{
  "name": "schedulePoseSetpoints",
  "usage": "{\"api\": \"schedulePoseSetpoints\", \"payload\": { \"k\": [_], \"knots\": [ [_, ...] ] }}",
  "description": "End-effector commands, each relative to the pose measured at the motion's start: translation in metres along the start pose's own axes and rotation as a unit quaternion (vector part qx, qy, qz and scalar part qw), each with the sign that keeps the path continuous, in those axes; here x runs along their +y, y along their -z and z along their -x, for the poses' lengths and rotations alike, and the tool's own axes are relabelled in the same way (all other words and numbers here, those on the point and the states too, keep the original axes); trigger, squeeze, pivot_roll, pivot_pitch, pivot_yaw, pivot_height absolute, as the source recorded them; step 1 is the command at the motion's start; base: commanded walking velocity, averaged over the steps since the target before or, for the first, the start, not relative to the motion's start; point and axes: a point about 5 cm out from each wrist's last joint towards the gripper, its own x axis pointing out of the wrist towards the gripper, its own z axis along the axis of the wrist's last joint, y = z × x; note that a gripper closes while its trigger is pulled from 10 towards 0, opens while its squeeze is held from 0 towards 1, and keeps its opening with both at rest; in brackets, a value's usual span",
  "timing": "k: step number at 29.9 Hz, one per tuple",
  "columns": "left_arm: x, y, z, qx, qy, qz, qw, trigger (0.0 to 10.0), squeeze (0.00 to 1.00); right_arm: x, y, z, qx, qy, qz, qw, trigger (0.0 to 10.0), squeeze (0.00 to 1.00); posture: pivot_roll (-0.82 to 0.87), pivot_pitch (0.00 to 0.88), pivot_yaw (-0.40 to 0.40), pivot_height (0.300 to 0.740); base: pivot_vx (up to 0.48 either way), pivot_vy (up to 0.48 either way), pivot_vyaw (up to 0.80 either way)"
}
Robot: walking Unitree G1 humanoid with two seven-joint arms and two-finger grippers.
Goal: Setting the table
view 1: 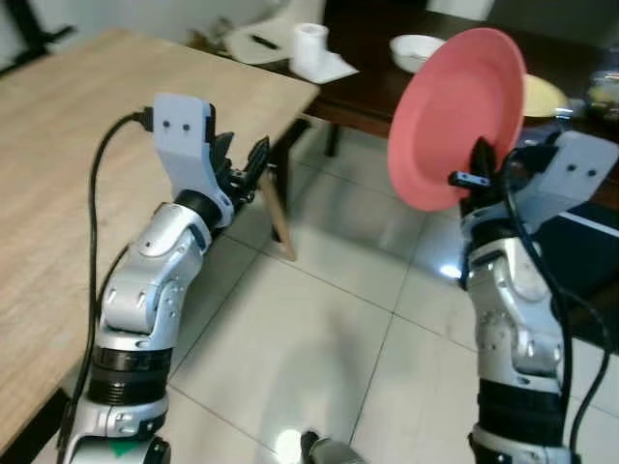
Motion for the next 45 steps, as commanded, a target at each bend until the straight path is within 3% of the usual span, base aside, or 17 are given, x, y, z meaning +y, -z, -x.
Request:
{"api": "schedulePoseSetpoints", "payload": {
  "k": [1, 31, 38, 45],
  "knots": [
    [-0.002, 0.004, 0.001, 0.006, 0.004, -0.001, 1.000, 10.0, 0.00, -0.002, 0.000, 0.001, 0.000, 0.001, 0.002, 1.000, 10.0, 0.00, -0.12, 0.062, 0.057, 0.740, 0.000, 0.000, -0.80],
    [-0.002, 0.008, 0.001, 0.014, 0.011, 0.000, 1.000, 10.0, 0.00, -0.002, 0.000, 0.000, 0.001, 0.000, -0.002, 1.000, 10.0, 0.00, -0.13, 0.067, 0.059, 0.740, 0.000, 0.000, -0.80],
    [0.003, 0.008, -0.002, 0.008, -0.005, -0.016, 1.000, 10.0, 0.00, 0.010, -0.002, 0.002, 0.003, -0.042, -0.031, 0.999, 10.0, 0.00, -0.13, 0.071, 0.061, 0.740, 0.060, 0.000, 0.00],
    [0.002, 0.009, -0.002, 0.007, -0.005, -0.022, 1.000, 10.0, 0.00, 0.010, -0.002, 0.003, 0.002, -0.039, -0.030, 0.999, 10.0, 0.00, -0.13, 0.072, 0.062, 0.740, 0.480, 0.000, 0.00]
  ]
}}
